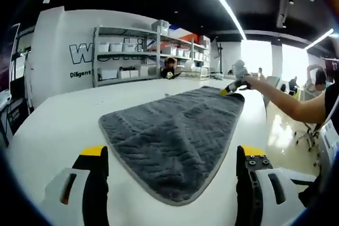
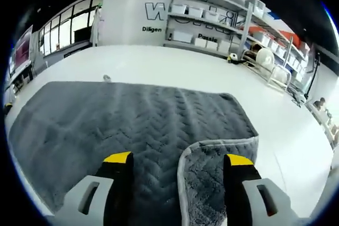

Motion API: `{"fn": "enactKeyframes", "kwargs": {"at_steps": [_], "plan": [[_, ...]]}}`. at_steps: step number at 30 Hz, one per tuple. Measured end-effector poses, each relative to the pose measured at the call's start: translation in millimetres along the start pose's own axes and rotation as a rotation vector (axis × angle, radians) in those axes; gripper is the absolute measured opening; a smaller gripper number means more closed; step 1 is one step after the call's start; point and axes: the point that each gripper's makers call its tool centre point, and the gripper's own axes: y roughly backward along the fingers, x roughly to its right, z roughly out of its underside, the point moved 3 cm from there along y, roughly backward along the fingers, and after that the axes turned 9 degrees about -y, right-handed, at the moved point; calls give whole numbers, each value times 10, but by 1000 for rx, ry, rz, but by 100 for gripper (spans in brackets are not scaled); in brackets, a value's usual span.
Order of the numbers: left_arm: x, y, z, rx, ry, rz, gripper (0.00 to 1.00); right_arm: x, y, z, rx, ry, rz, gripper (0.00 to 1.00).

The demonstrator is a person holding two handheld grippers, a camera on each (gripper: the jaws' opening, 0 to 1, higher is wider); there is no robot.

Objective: Open the folded towel by lifting each exposed corner and separating the folded layers until the towel lies flat within the target outline without major curled edges

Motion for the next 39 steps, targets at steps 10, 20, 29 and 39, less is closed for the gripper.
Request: {"fn": "enactKeyframes", "kwargs": {"at_steps": [10,20,29,39], "plan": [[7,40,19,-5,6,-5,99,24,-187,-22,-28,-42,37,59],[21,42,30,-12,4,-1,99,68,-250,-39,-14,-45,77,34],[27,32,44,-1,16,-3,98,170,-169,-141,89,-118,79,29],[74,43,53,1,19,8,97,97,-274,-56,31,-108,94,46]]}}
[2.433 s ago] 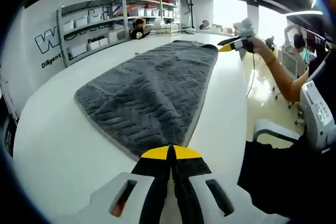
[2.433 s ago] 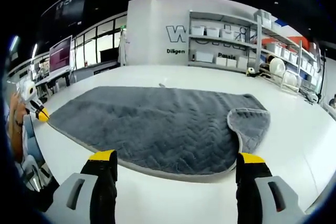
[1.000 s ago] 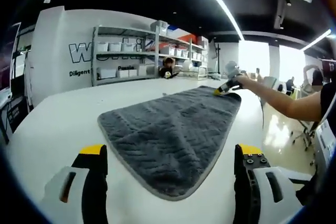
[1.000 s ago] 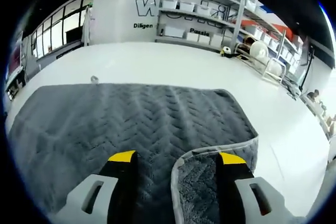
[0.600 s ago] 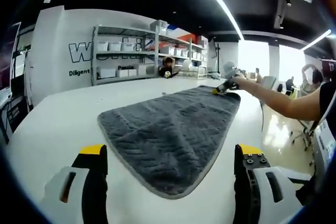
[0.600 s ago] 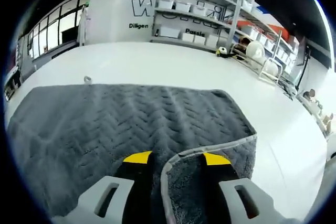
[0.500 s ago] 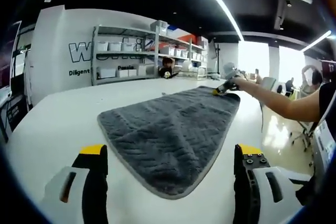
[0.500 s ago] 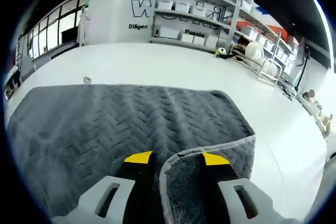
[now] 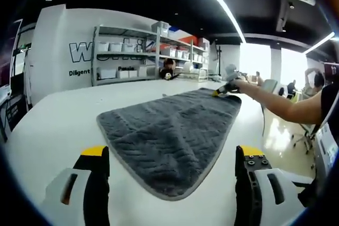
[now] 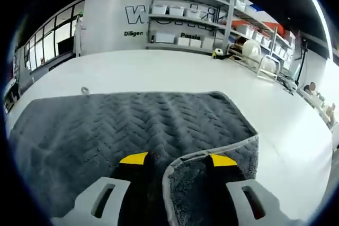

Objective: Open the folded towel by lifting each exposed corner and separating the folded layers until the towel lies flat within the target outline without major curled edges

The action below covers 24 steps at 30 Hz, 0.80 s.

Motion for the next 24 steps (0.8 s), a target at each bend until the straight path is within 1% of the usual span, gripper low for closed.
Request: {"fn": "enactKeyframes", "kwargs": {"at_steps": [1,2,3,4,5,6,9,11,13,14,15,16,19,21,24], "plan": [[-1,2,5,-3,0,1,97,36,2,7,-7,28,27,43],[1,5,28,-17,4,8,97,79,-2,21,-16,82,63,41],[-3,5,34,-20,4,9,97,54,-12,26,-6,65,48,39],[-12,7,34,-19,4,6,97,54,-6,-1,20,22,40,36],[-23,14,30,-16,4,3,97,85,8,-36,48,-2,31,32],[-24,17,29,-15,4,3,97,106,26,-36,52,-4,34,29],[-36,38,18,-9,7,0,97,150,31,-13,44,-4,51,30],[-41,44,8,-8,4,-2,97,181,4,52,12,8,58,26],[-36,45,-1,-6,1,-1,97,187,11,61,11,6,50,17],[-32,46,-4,-6,-2,-1,97,168,27,32,34,-4,24,10],[-29,46,-4,-8,-3,-1,97,132,50,6,62,7,-3,0],[-27,47,-4,-8,-3,-1,97,141,72,18,55,6,6,0],[-10,51,4,-13,-4,4,96,174,115,-8,55,43,12,0],[5,55,5,-14,-3,9,96,230,150,-34,63,41,19,0],[33,58,-21,-1,-1,16,96,312,219,-73,80,26,23,0]]}}
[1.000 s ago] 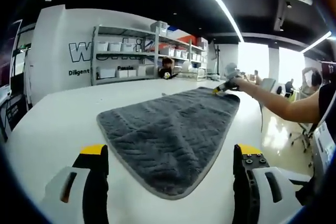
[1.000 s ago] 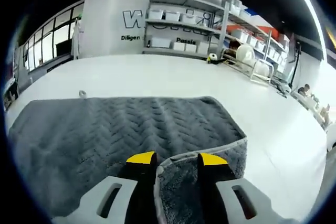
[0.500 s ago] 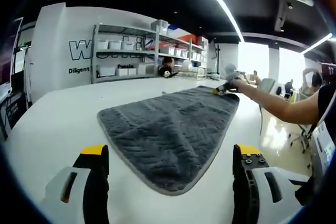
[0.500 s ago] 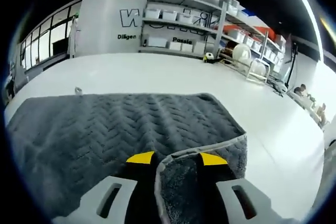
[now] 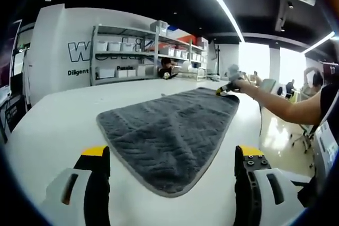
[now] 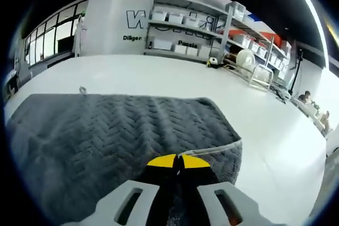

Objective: Open the folded towel by lifting each exposed corner and separating the folded layers until the towel lies flat within the target outline without major curled edges

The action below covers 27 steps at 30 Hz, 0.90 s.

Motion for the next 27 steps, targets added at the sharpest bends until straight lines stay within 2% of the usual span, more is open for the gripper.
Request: {"fn": "enactKeyframes", "kwargs": {"at_steps": [7,10,15,27], "plan": [[22,-49,-52,2,-11,11,96,190,259,-8,39,-6,22,0],[40,-58,-88,11,-14,17,96,374,368,10,47,-12,47,0],[73,-92,-79,-14,-37,28,97,673,497,71,41,-36,85,0],[103,-85,-134,7,-30,33,97,1278,707,346,-5,-42,201,0]]}}
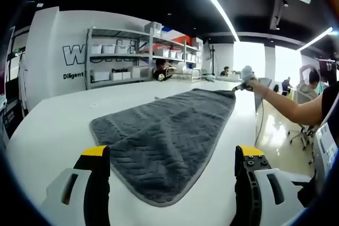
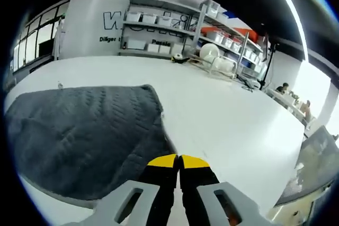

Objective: Open the folded towel by lifting each exposed corner and separating the folded layers until the towel lies flat within the target outline without major curled edges

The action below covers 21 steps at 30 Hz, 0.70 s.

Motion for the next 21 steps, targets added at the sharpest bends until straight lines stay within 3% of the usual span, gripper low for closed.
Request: {"fn": "enactKeyframes", "kwargs": {"at_steps": [8,12,18,21], "plan": [[28,-9,-17,3,-2,4,97,162,-177,288,-108,30,44,0],[42,5,-17,2,0,9,97,156,-167,313,-112,66,61,0],[1,50,-13,-6,-1,-3,97,287,-125,400,-196,221,154,0],[-10,60,-18,-2,2,-8,97,222,-108,375,-144,116,97,0]]}}
